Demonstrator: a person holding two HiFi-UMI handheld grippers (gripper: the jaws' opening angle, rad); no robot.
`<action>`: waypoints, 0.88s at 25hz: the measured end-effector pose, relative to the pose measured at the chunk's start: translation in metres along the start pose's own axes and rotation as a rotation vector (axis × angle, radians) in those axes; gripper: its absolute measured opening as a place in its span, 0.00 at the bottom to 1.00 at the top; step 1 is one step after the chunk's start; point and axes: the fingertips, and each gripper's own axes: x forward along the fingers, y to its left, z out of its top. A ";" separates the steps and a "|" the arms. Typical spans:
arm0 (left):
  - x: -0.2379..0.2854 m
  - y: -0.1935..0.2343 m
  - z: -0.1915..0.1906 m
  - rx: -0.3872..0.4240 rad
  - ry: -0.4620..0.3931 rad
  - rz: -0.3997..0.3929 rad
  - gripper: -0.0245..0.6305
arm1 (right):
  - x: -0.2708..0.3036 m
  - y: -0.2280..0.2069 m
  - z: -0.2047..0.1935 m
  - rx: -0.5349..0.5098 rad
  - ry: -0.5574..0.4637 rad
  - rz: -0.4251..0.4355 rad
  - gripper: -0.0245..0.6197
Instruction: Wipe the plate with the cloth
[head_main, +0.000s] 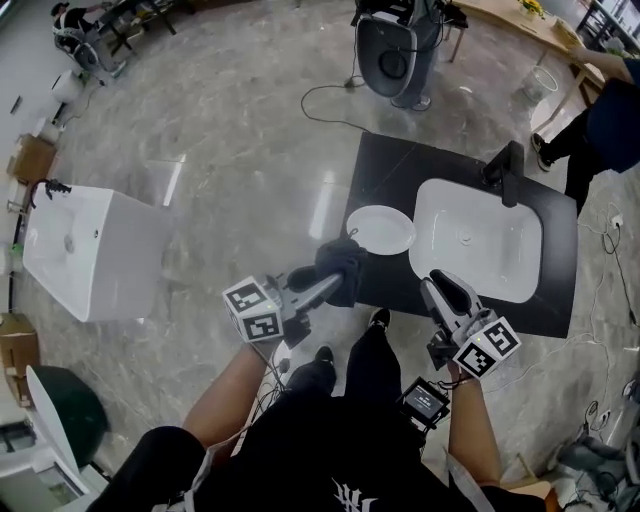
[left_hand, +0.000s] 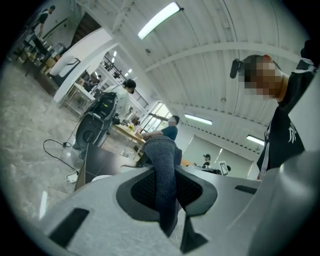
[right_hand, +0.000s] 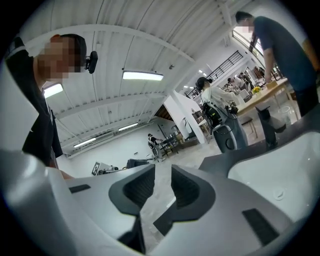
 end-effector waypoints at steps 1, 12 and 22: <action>0.011 0.007 0.001 -0.009 0.004 0.013 0.13 | 0.004 -0.015 0.002 0.015 0.009 0.007 0.15; 0.100 0.072 -0.018 -0.103 0.062 0.107 0.13 | 0.051 -0.137 -0.048 0.168 0.235 0.004 0.15; 0.137 0.119 -0.052 -0.216 0.180 0.093 0.13 | 0.088 -0.194 -0.108 0.337 0.395 -0.070 0.16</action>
